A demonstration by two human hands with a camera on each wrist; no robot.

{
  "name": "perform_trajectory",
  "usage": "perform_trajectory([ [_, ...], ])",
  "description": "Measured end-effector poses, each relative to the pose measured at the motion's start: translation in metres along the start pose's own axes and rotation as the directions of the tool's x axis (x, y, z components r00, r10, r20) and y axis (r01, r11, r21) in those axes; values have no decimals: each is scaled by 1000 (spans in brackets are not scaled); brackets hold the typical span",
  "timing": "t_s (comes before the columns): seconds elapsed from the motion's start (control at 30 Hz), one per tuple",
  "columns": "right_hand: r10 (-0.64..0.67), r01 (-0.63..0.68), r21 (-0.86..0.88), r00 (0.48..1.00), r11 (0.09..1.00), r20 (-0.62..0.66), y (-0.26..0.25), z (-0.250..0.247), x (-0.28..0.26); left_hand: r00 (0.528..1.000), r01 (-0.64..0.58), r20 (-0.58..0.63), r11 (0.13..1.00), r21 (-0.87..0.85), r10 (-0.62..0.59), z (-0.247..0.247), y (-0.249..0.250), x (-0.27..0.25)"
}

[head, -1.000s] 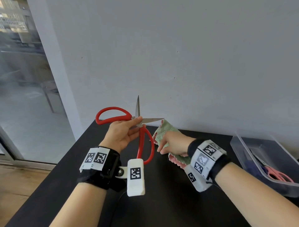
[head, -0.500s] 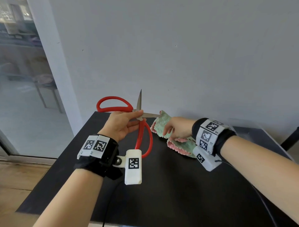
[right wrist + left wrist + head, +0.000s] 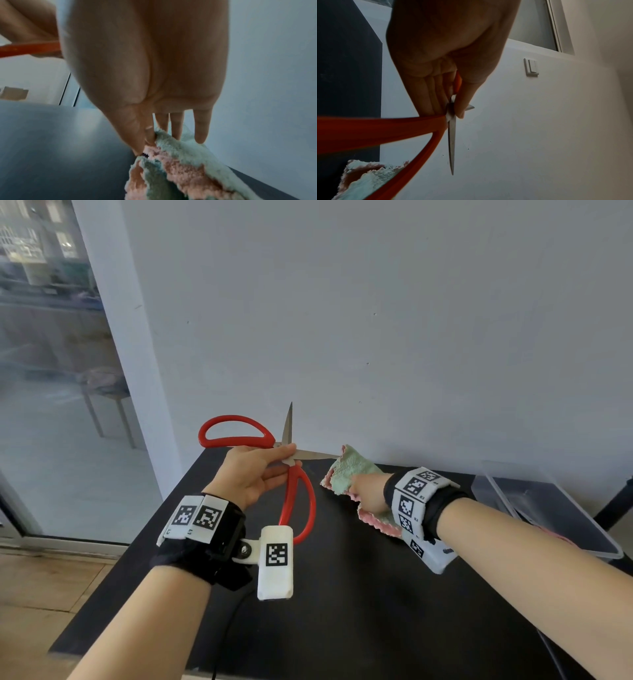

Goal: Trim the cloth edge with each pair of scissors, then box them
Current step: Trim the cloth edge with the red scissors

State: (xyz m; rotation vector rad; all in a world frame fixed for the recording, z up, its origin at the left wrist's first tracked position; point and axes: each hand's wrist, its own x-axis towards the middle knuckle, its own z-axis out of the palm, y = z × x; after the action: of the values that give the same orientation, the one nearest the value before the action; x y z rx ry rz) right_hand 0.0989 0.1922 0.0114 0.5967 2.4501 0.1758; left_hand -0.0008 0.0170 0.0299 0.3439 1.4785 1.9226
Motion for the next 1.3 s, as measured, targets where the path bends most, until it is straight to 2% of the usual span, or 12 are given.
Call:
perform_trajectory([
  [0.1,-17,38,182,993,983,-116,8,-7,-12,1000,6,1,1000,4,-6,3,0,0],
  [0.2,-19,131,384,959,914,-283,25,-9,-22,1000,7,13,1000,10,-7,7,0,1],
  [0.3,52,195,518,904,833,-424,41,-7,-27,1000,1,10,1000,16,-1,14,0,2],
  [0.4,151,219,614,858,758,-492,55,-3,-25,1000,-3,13,1000,24,3,24,-2,3],
  [0.53,254,221,664,802,714,-541,68,4,-23,999,5,35,999,47,-7,42,-4,10],
  [0.6,283,261,707,784,657,-552,74,9,-19,999,-3,42,1000,25,2,50,-5,15],
  [0.77,184,469,713,754,522,-631,92,19,-7,997,-64,34,998,0,64,65,-3,32],
  [0.87,144,514,736,769,442,-623,103,22,-3,997,-75,26,996,48,74,70,-4,42],
  [0.93,145,510,736,770,445,-622,111,22,-5,996,-88,29,994,66,87,72,-4,48],
  [1.03,172,543,734,744,408,-646,119,22,-11,994,-106,46,991,82,103,77,-3,54],
  [1.13,221,560,780,753,280,-620,119,21,-16,987,-136,93,987,89,128,82,1,57],
  [1.3,209,601,772,743,208,-635,116,25,-17,978,-133,182,978,159,103,86,0,62],
])
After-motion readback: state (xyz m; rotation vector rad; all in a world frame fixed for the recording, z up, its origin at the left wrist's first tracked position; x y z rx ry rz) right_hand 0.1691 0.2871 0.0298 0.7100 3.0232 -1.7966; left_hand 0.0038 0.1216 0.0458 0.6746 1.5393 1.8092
